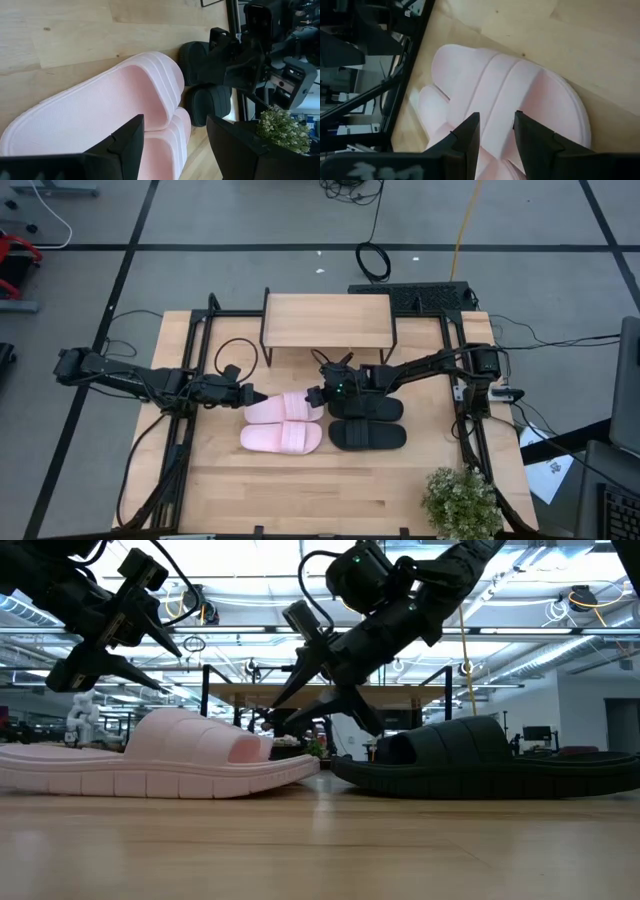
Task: Pick and place slides into the shelf
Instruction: Put the top pink slides on the shelf
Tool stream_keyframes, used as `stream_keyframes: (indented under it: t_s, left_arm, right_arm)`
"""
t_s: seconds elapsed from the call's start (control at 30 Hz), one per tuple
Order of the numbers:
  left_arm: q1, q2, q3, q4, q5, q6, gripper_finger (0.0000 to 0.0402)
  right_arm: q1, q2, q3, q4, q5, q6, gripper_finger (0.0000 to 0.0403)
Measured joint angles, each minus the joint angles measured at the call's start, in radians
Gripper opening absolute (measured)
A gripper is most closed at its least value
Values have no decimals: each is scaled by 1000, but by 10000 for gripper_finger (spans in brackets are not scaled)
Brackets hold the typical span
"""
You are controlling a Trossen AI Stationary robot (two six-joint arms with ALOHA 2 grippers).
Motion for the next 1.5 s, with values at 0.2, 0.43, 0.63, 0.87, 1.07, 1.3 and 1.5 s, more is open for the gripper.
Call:
stream_keyframes:
  t_s: [0.2,0.43,0.63,0.87,1.07,1.3,1.5]
  left_arm:
    - [0,0,0,1,-12,0,209]
    - [1,0,0,3,-24,0,209]
    - [1,0,0,32,-25,10,209]
    - [2,0,0,29,-27,13,209]
    - [3,0,0,31,-30,13,209]
    - [3,0,0,31,-32,13,209]
    - [3,0,0,31,-33,13,209]
  right_arm:
    - [-1,0,46,-5,-2,-27,109]
    - [-8,76,159,-127,-36,-84,109]
    - [-8,92,171,-149,-67,-83,109]
    - [-8,89,171,-231,-60,-87,109]
    - [-11,89,171,-236,-58,-91,109]
    - [-29,89,171,-242,-57,-102,109]
    - [-41,89,171,-242,-56,-106,109]
